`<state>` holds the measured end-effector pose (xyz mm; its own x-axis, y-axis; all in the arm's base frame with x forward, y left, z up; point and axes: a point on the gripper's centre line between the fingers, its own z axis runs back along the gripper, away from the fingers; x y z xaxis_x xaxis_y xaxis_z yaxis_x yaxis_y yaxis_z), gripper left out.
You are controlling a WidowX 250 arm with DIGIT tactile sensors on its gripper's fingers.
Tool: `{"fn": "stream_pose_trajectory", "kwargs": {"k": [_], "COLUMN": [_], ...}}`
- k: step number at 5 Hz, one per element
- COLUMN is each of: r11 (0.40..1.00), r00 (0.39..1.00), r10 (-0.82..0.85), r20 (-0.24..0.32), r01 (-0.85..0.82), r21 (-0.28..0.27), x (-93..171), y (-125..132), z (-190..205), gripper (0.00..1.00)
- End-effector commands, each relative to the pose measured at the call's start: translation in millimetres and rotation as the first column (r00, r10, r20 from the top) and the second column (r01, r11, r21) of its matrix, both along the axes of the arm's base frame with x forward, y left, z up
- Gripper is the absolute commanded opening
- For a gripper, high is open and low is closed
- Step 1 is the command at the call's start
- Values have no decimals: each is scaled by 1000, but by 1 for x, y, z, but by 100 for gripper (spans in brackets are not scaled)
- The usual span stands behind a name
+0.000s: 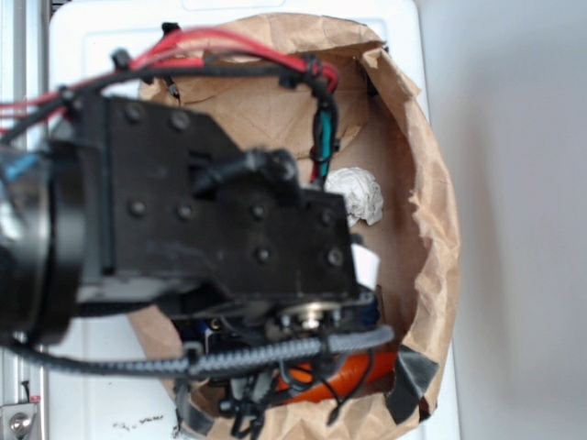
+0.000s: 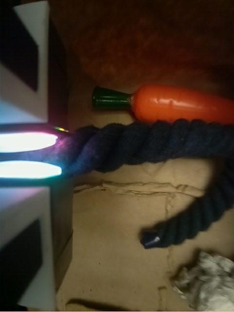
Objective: Grab the blue rope.
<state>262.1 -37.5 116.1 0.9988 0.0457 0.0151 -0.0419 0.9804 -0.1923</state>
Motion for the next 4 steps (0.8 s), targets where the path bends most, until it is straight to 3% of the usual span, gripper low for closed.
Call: {"fn": "stream_pose_trajectory", "kwargs": {"k": [1,3,4], "r11": [949,891,863], "r00": [955,880,855], "r10": [268,420,443], "r20": [129,220,270], "r01": [-285,-446,-488], "r21": [137,84,132], "x": [6,12,7], "y": [35,68,71], "z": [46,74,78], "gripper": [0,0,0]}}
